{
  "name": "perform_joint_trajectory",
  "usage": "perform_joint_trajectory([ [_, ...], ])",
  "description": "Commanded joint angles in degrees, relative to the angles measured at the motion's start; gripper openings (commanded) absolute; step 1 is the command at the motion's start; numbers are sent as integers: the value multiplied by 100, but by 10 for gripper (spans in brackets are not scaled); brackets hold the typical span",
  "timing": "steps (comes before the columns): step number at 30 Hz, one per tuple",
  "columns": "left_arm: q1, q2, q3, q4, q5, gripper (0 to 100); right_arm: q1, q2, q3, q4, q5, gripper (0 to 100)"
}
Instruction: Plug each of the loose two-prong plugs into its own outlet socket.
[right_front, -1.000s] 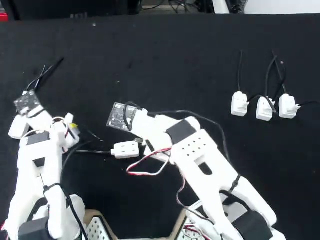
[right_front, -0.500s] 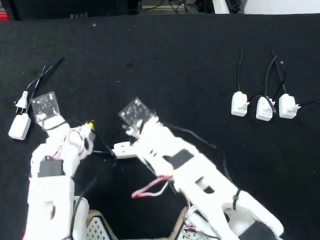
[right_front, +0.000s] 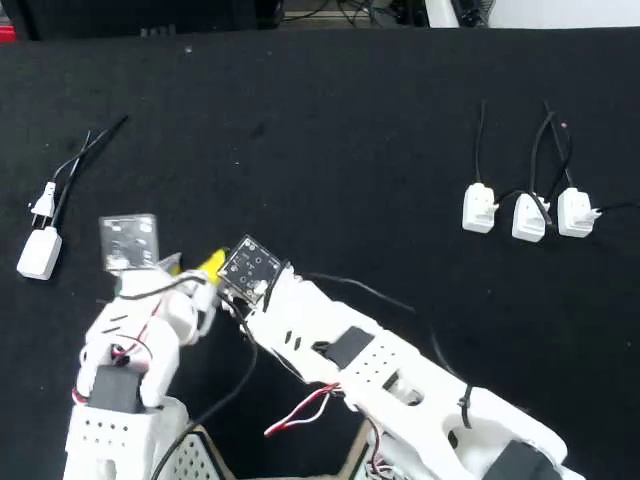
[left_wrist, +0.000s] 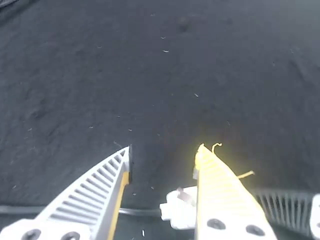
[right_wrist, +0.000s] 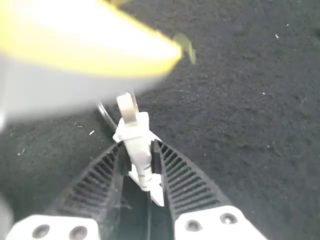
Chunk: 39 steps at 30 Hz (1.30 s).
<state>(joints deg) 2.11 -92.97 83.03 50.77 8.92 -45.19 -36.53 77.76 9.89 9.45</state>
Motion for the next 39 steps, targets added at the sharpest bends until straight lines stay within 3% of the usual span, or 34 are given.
perform_joint_trajectory([
  [1,391,-378,224,-9,-396,209,-88,-154,-145,-79,-35,11],
  [7,391,-510,356,-9,-404,209,-79,-1455,-4,712,-53,11],
  [15,391,-510,356,-9,-404,209,-70,-2686,567,774,-44,11],
  [20,312,-510,365,-9,-404,209,-88,-3002,699,782,-141,11],
  [24,145,-510,365,-9,-396,209,-88,-3143,699,774,-668,11],
  [39,154,-519,426,-9,-387,209,-97,-3213,690,774,-677,11],
])
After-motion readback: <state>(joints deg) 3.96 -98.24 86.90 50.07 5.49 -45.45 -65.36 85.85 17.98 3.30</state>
